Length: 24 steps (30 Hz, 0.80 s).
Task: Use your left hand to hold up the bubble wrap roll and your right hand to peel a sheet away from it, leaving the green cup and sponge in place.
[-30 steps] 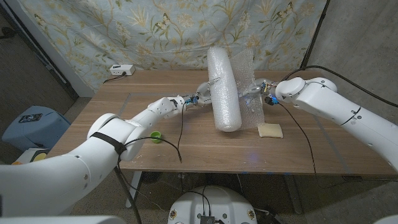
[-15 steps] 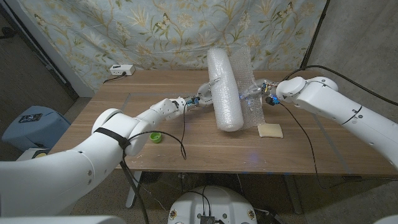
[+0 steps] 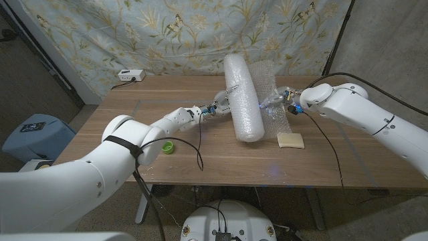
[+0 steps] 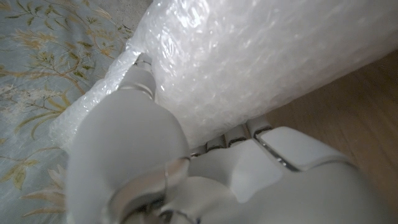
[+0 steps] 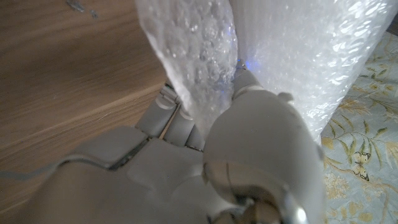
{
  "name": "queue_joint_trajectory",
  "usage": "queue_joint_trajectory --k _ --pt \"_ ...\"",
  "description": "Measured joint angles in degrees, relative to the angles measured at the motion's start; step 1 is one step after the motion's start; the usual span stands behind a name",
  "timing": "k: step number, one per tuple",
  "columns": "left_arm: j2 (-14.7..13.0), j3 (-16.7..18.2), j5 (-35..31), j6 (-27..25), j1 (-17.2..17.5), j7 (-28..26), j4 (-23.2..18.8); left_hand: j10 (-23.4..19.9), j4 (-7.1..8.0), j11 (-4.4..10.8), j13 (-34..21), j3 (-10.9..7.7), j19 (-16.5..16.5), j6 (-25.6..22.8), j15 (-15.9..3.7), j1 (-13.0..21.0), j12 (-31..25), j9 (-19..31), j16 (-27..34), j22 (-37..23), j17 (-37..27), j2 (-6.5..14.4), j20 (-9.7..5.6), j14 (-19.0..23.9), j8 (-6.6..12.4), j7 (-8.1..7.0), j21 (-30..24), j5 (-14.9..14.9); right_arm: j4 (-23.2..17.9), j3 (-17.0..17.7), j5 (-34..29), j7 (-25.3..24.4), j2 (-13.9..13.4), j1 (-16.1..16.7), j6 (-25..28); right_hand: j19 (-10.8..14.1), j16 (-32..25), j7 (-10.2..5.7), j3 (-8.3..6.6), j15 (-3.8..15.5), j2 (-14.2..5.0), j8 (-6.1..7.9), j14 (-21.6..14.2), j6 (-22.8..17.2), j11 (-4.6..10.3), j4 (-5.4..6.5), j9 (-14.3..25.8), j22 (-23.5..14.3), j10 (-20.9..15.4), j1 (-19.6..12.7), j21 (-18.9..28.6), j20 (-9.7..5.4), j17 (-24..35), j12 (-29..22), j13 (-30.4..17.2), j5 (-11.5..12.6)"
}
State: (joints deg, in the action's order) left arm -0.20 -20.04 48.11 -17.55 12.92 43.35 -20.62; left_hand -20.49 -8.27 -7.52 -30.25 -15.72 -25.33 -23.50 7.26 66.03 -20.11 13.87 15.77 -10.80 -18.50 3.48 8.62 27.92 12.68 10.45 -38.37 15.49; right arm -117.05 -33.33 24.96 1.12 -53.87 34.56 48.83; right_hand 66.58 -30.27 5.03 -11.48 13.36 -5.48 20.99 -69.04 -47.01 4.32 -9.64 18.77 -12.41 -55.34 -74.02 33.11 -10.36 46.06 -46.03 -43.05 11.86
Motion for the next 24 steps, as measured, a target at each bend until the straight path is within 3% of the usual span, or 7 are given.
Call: queue_joint_trajectory --k 7,14,17,24 --pt "0.5 1.1 -0.8 0.7 0.0 0.1 0.6 3.0 1.03 -2.15 0.3 -0.38 2.3 2.4 2.39 -1.9 2.1 -0.3 -1.8 0.0 0.5 -0.5 1.42 -4.0 -1.0 0.75 0.7 -0.6 -0.2 0.5 0.8 0.0 -0.5 0.4 -0.2 -0.3 0.4 -0.4 -0.24 -0.07 0.1 0.21 -0.1 -0.8 0.0 0.25 0.3 0.0 0.0 -0.6 0.7 -0.31 0.6 0.0 -0.1 -0.4" --pt "1.2 2.7 -1.9 1.6 0.0 -0.6 1.0 7.9 2.44 -4.17 2.0 1.07 5.2 8.2 5.13 -6.4 5.7 -1.4 -3.7 0.1 1.8 -0.3 2.99 -8.8 -2.11 0.79 2.3 -2.3 -0.2 0.7 1.3 0.3 -0.7 0.5 -0.5 -0.5 0.9 -0.51 -0.47 -0.14 -0.13 0.43 -0.2 -1.5 0.0 0.48 0.5 0.0 0.0 -0.8 1.4 -0.09 1.2 0.0 -0.4 -0.8" --pt "1.6 3.8 -2.5 1.9 0.0 -1.3 1.1 9.1 2.35 -4.39 3.0 2.27 6.5 10.5 5.47 -8.1 6.9 -2.2 -4.1 0.2 2.6 -0.2 3.38 -10.6 -2.11 0.72 3.1 -2.9 -0.2 0.8 1.5 0.3 -0.8 0.6 -0.6 -0.7 1.1 -0.35 -0.47 -0.14 -0.13 0.43 -0.2 -1.8 -0.01 0.49 0.5 0.0 0.0 -0.8 1.5 -0.28 1.3 0.0 -0.4 -0.8" --pt "2.3 6.3 -4.9 2.2 0.3 -2.9 0.5 10.2 2.28 -4.65 4.2 2.95 6.9 11.8 5.54 -9.5 7.7 -2.7 -4.2 0.2 3.9 0.1 3.45 -12.3 -2.11 0.4 4.1 -3.6 -0.2 1.0 1.8 0.2 -1.0 0.7 -0.8 -0.8 1.7 -0.53 -0.47 -0.14 -0.13 0.43 -0.4 -2.4 0.12 0.48 0.5 0.0 -0.1 -0.8 2.1 -0.38 1.6 0.0 0.0 -1.1"
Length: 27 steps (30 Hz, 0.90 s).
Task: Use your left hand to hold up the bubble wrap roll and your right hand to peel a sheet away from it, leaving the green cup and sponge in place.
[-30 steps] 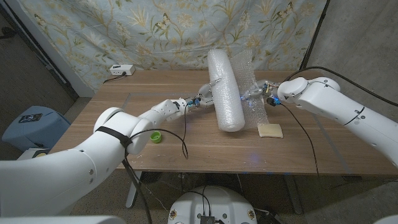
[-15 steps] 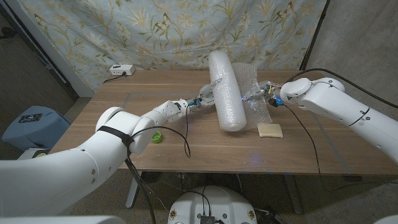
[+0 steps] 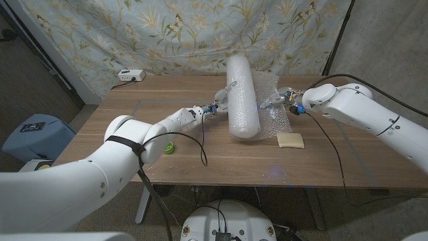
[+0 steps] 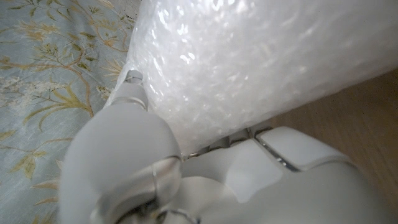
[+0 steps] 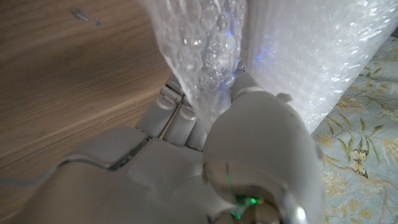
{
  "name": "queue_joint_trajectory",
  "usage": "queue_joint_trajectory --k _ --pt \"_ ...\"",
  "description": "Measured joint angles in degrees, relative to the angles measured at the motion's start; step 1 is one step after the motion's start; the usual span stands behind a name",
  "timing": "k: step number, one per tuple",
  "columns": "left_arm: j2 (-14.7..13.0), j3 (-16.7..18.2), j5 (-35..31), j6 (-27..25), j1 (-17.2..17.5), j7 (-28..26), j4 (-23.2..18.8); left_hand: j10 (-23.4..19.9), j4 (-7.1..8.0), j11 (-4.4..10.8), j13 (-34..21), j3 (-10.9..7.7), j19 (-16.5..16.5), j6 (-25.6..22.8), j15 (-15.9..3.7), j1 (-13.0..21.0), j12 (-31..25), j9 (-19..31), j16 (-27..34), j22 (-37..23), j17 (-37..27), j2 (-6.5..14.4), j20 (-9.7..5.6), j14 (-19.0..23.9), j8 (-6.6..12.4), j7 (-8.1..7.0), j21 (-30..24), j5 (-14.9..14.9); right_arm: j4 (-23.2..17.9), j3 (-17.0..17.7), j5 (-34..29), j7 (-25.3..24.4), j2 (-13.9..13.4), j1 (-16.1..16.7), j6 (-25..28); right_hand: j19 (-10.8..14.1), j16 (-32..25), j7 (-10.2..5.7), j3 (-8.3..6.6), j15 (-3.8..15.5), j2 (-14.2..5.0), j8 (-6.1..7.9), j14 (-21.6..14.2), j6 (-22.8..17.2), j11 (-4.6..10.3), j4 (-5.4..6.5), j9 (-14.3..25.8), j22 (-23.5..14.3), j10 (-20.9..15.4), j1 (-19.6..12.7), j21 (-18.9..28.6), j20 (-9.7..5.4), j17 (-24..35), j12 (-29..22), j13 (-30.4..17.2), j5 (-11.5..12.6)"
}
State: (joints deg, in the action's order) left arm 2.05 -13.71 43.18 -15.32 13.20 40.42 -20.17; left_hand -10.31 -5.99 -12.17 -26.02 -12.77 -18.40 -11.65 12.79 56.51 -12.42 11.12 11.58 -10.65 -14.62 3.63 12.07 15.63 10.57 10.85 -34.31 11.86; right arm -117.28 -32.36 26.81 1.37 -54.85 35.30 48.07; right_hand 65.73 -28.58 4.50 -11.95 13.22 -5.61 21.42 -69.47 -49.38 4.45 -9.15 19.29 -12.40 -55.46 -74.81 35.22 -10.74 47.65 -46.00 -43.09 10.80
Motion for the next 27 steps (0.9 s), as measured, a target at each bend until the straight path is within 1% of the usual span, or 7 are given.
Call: queue_joint_trajectory --k 4,6,13,16,17,22,27 --pt "0.3 1.2 -1.4 0.0 0.2 -0.4 -0.6 0.3 0.0 -0.31 0.1 0.0 0.2 0.0 0.0 0.0 0.1 -0.1 0.0 0.0 0.3 0.0 0.23 0.0 0.0 0.0 0.2 0.0 0.0 0.1 0.1 -0.1 -0.1 0.1 -0.1 0.0 0.1 -0.2 -0.16 0.0 0.0 0.0 0.0 -0.6 0.11 0.16 0.3 0.0 -0.1 0.0 0.2 0.0 0.3 0.1 0.0 0.0" --pt "0.4 1.7 -2.0 -0.1 0.3 -0.5 -0.8 0.6 0.0 -0.01 0.3 0.0 0.2 0.0 0.0 -0.2 0.1 -0.1 0.0 0.0 0.3 0.2 0.23 0.0 0.0 0.01 0.4 0.0 0.0 0.1 0.1 -0.1 -0.2 0.1 -0.1 0.0 0.6 -0.19 -0.15 -0.1 0.0 0.06 -0.1 -1.0 0.21 0.16 0.2 0.0 -0.2 0.0 0.7 0.01 0.3 0.2 0.1 0.0" --pt "1.1 4.5 -3.7 -0.3 0.7 -0.5 -1.5 0.6 -0.24 -0.01 0.5 0.23 0.2 0.0 0.0 -0.3 0.1 -0.2 0.0 0.0 0.7 0.3 0.22 0.0 0.0 0.01 0.6 0.0 -0.1 0.3 0.3 -0.5 -0.4 0.3 -0.3 -0.5 1.1 -0.7 -0.32 0.12 0.0 0.51 -0.7 -3.2 0.3 0.31 -0.1 0.0 -0.9 0.0 1.6 0.08 0.5 0.6 0.7 -0.2" --pt "1.5 5.4 -5.3 -0.4 0.7 -0.5 -1.5 0.8 -0.24 0.21 0.8 0.23 0.2 0.6 0.23 -0.4 0.1 -0.2 0.0 0.0 0.8 0.4 0.21 -0.4 0.0 0.01 0.7 0.0 -0.5 0.6 0.5 -0.6 -0.7 0.7 -0.4 -0.5 1.3 -1.29 -0.31 0.07 0.0 0.66 -1.1 -4.0 0.21 0.31 0.0 0.0 -1.4 0.0 1.8 0.08 0.8 0.6 0.9 -0.2" --pt "1.6 5.7 -5.7 -0.5 0.8 -0.4 -1.5 1.2 -0.24 0.19 0.8 0.23 0.2 0.7 0.11 -0.6 0.3 -0.2 0.0 0.0 1.0 0.6 0.21 -0.5 0.0 -0.12 0.9 0.0 -0.6 0.8 0.6 -0.7 -0.8 0.9 -0.4 -0.5 1.3 -1.01 -0.31 0.07 0.0 0.66 -1.1 -4.3 0.3 0.31 0.0 0.0 -1.5 0.0 2.1 0.09 0.8 0.7 1.1 -0.2" --pt "2.1 6.9 -7.0 -0.5 0.8 -0.1 -1.5 2.1 -0.48 -0.01 1.3 0.47 0.5 2.2 0.25 -0.9 0.3 -0.2 0.0 0.0 1.5 0.9 -0.1 -0.9 -0.01 -1.39 1.3 -0.2 -1.0 1.2 0.8 -0.9 -1.2 1.3 -0.5 -0.5 1.7 -1.65 -0.39 0.05 -0.02 0.79 -1.7 -5.3 0.21 0.73 -0.1 0.2 -2.0 0.0 2.4 0.09 0.8 0.8 1.4 -0.2" --pt "2.5 8.1 -8.5 -0.5 0.9 0.4 -1.5 2.7 -0.72 -0.01 1.7 0.7 0.7 2.8 0.0 -1.2 0.6 -0.2 0.0 0.0 1.9 1.2 0.1 -1.2 0.0 -3.48 1.6 -0.2 -1.4 1.6 1.1 -0.9 -1.7 1.7 -0.5 -0.7 1.8 -1.61 -0.39 -0.04 -0.3 1.1 -1.8 -5.5 0.21 0.72 -0.2 0.2 -2.1 0.3 2.9 -0.12 1.1 0.8 1.4 -0.2"
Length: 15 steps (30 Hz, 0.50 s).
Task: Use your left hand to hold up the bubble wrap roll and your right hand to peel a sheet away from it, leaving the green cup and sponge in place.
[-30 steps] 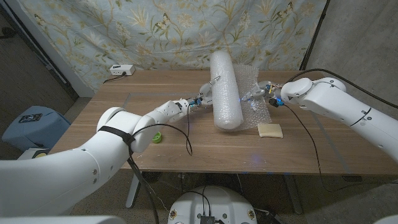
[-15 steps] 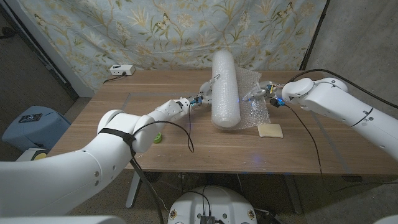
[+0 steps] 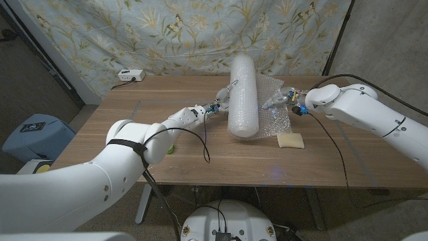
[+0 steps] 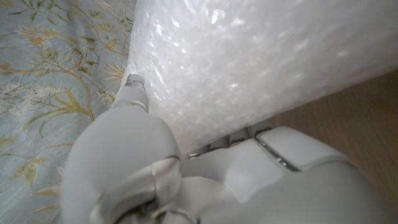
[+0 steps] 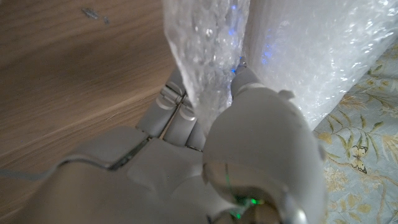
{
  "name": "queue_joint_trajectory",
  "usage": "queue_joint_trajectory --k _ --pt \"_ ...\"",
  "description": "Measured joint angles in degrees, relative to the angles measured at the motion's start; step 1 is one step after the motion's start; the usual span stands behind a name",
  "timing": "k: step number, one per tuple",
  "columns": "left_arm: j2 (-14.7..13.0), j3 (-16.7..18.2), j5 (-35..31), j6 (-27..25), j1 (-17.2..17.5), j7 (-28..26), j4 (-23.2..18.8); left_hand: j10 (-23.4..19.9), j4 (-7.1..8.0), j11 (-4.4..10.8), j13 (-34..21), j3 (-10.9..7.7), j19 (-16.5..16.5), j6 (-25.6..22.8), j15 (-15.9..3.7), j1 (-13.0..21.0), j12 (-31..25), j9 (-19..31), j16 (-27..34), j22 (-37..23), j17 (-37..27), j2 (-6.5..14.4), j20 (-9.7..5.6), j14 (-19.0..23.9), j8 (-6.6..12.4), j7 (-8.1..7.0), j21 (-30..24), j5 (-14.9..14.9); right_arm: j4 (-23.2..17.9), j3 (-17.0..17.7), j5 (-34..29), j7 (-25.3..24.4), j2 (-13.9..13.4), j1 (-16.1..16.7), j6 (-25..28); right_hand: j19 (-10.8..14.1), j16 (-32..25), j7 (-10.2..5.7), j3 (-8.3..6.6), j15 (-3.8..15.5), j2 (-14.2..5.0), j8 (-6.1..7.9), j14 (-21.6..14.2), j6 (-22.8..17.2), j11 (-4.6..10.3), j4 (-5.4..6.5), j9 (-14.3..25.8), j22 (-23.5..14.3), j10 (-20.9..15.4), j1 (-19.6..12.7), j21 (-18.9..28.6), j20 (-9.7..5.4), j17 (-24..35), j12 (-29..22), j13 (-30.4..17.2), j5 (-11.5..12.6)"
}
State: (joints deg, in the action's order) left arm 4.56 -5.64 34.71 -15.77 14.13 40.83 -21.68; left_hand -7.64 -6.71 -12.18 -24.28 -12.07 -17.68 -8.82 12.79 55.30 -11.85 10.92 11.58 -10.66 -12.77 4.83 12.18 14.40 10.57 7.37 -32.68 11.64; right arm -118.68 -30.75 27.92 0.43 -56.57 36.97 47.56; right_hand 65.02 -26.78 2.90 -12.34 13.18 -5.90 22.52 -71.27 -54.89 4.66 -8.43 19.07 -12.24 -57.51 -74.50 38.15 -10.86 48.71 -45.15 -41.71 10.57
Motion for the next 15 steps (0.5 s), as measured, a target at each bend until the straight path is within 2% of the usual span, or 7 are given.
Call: queue_joint_trajectory --k 3,8,15 --pt "0.2 0.6 0.0 0.0 0.0 0.0 0.1 0.8 0.0 0.0 0.3 0.0 0.0 0.7 0.13 -0.3 0.2 0.0 0.0 0.0 0.2 0.1 0.0 -0.3 0.0 -1.56 0.3 0.0 0.0 0.0 0.1 0.0 0.0 0.0 -0.1 0.0 0.4 0.1 0.0 -0.01 0.0 0.0 0.0 -0.1 0.0 0.0 -0.1 0.0 0.0 0.0 0.3 0.0 0.0 0.0 0.0 0.0" --pt "0.6 1.6 -1.3 0.1 0.0 0.6 0.6 1.6 0.0 0.21 0.9 0.0 0.0 2.2 0.1 -1.1 0.2 0.0 0.0 0.0 0.5 0.2 0.0 -0.7 0.0 -5.87 0.7 0.0 -0.3 0.4 0.4 0.0 -0.5 0.3 -0.2 0.0 0.6 0.17 0.0 0.21 0.0 0.0 -0.4 -0.2 -0.01 0.0 -0.1 0.0 0.0 0.0 0.6 0.0 0.2 0.1 -0.1 0.0" --pt "1.0 2.9 -2.1 0.4 0.1 0.9 0.8 2.6 -0.24 0.1 1.9 0.24 0.0 3.7 0.21 -1.9 0.2 0.0 0.0 0.0 1.0 1.0 0.0 -1.2 0.0 -10.64 1.3 0.0 -0.4 0.6 0.7 0.3 -0.9 0.5 -0.3 0.0 0.9 -0.02 0.0 0.12 0.0 -0.04 -0.5 -0.6 0.01 -0.01 -0.2 0.1 0.0 0.0 1.1 0.01 0.3 0.2 -0.2 0.0"
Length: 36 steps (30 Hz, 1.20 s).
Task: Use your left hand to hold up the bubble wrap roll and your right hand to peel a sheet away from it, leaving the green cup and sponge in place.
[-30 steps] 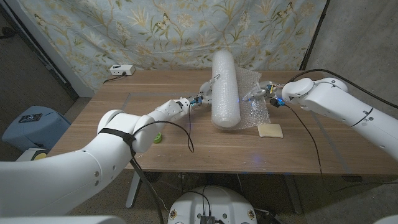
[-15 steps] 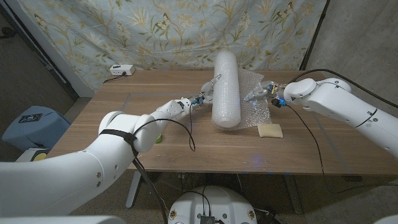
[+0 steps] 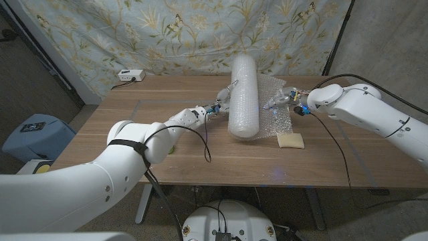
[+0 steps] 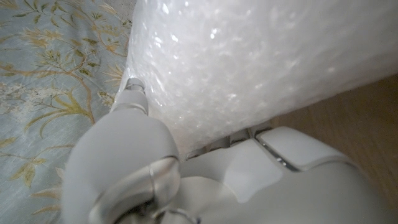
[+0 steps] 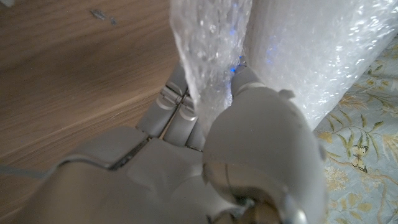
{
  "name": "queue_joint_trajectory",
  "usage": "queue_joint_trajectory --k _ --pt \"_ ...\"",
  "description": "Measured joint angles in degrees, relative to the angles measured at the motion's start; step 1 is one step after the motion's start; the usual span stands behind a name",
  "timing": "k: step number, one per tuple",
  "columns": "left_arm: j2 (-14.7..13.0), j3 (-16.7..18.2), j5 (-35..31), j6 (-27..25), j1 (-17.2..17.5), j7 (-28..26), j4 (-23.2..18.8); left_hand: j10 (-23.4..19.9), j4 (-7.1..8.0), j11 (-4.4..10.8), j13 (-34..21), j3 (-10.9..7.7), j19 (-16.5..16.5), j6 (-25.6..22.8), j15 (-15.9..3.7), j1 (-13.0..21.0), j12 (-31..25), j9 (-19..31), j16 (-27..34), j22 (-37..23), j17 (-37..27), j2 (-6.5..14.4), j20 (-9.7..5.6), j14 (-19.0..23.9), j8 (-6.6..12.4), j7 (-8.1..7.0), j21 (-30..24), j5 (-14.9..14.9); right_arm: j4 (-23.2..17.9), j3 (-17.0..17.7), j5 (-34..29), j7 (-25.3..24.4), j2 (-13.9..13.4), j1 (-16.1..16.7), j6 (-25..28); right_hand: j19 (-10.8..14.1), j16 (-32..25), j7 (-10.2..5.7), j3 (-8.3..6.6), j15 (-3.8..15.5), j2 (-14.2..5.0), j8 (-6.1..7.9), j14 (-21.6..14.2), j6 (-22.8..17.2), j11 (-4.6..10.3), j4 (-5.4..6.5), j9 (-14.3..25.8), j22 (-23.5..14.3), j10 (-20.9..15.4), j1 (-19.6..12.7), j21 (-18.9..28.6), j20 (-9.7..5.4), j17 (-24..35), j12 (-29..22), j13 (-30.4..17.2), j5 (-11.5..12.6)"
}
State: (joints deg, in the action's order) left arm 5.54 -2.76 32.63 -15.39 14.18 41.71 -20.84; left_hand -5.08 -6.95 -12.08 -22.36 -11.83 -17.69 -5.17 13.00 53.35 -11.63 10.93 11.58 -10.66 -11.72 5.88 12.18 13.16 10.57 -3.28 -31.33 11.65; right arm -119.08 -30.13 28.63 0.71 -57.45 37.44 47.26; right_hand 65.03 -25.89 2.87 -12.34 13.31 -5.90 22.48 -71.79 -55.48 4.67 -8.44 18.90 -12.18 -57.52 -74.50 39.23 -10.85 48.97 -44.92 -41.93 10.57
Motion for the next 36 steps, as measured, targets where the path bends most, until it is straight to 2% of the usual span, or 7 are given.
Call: queue_joint_trajectory --k 6,12,22,25,26,31,36 --pt "0.3 1.0 -1.1 0.1 0.2 0.3 0.0 0.3 0.0 0.1 0.3 0.0 0.0 0.1 -0.1 -0.2 0.0 0.0 0.0 0.0 0.0 0.2 0.0 -0.1 0.0 -1.26 0.3 0.0 -0.1 0.4 0.2 0.2 -0.6 0.2 -0.1 -0.1 0.7 0.0 -0.02 -0.01 0.0 -0.25 0.0 0.0 -0.02 -0.02 -0.1 0.2 0.0 0.0 0.4 -0.13 0.3 0.2 -0.1 0.0" --pt "0.5 1.7 -1.7 0.1 0.3 0.5 0.0 0.9 0.0 -0.11 0.9 0.0 0.0 0.2 -0.1 -0.8 0.0 0.0 0.0 0.0 0.0 0.2 0.0 -0.1 0.0 -5.05 0.7 0.0 -0.1 0.4 0.3 0.5 -0.8 0.2 -0.2 -0.7 0.7 -0.01 -0.17 -0.01 0.0 -0.35 0.0 0.0 -0.04 -0.17 -0.1 0.2 0.0 0.0 0.9 -0.11 0.5 0.2 -0.2 0.0" --pt "0.9 3.0 -2.4 0.0 0.7 0.8 -0.3 0.9 -0.34 -0.1 2.5 0.28 -0.1 1.5 -0.24 -1.5 -0.1 -0.4 0.0 0.0 0.3 0.5 -0.03 -0.5 0.0 -8.42 1.3 -0.2 0.2 0.4 0.3 1.1 -1.0 -0.4 -0.2 -0.7 1.3 0.01 -0.17 -0.2 0.0 -0.53 -0.2 0.0 -0.05 -0.17 -0.2 0.2 0.0 0.0 1.3 -0.1 0.8 0.5 -0.5 0.0" --pt "0.9 3.0 -2.6 0.0 0.7 0.9 -0.3 1.7 -1.35 -0.1 7.7 -0.08 -1.9 1.7 -0.11 -3.1 -1.1 -0.6 0.0 -0.1 0.5 1.1 -0.2 -0.9 0.0 -8.83 5.1 -0.4 0.3 0.3 0.3 1.1 -1.1 -0.5 -0.2 -0.7 1.4 0.01 -0.17 -0.21 0.0 -0.58 -0.2 0.0 -0.05 -0.17 -0.2 0.2 0.0 0.0 1.8 -0.1 0.8 0.5 -0.6 0.0" --pt "1.3 4.3 -2.6 -0.1 1.2 1.0 -1.1 1.7 -1.44 -0.1 8.4 -0.18 -2.1 1.7 -0.32 -3.2 -1.1 -0.6 0.0 -0.2 0.5 1.2 -0.05 -1.1 0.0 -8.83 5.9 -0.4 0.4 0.3 0.3 1.6 -1.1 -0.6 -0.2 -0.7 1.4 0.01 -0.17 -0.21 0.0 -0.58 -0.2 0.0 -0.05 -0.17 -0.2 0.2 0.1 0.0 1.8 -0.1 0.8 0.6 -0.7 0.0" --pt "1.5 5.0 -2.9 -0.4 1.4 1.2 -1.4 2.3 -1.57 -0.19 9.1 -0.53 -3.3 2.4 -0.42 -3.2 -1.1 -0.8 -0.4 -0.2 0.5 1.2 0.01 -1.2 0.0 -9.1 9.3 -0.4 0.6 0.3 0.3 1.8 -1.4 -0.8 -0.2 -1.0 1.8 0.01 -0.41 -0.21 0.0 -0.64 -0.2 0.0 -0.05 -0.41 0.1 0.5 0.1 0.0 2.2 0.22 1.1 0.7 -0.7 0.0" --pt "1.9 6.0 -3.3 -0.4 1.8 1.4 -1.8 2.4 -1.43 -0.11 9.1 -0.67 -3.4 2.6 -0.42 -3.2 -1.1 -0.8 -0.4 -0.2 0.5 1.2 -0.13 -1.2 0.0 -9.1 10.3 -0.4 0.8 0.3 0.5 2.2 -1.6 -0.9 -0.1 -1.4 1.8 0.01 -0.41 -0.09 0.0 -0.65 -0.3 0.0 -0.06 -0.41 0.2 0.5 0.1 0.0 2.4 -0.11 1.3 0.7 -0.7 0.0"
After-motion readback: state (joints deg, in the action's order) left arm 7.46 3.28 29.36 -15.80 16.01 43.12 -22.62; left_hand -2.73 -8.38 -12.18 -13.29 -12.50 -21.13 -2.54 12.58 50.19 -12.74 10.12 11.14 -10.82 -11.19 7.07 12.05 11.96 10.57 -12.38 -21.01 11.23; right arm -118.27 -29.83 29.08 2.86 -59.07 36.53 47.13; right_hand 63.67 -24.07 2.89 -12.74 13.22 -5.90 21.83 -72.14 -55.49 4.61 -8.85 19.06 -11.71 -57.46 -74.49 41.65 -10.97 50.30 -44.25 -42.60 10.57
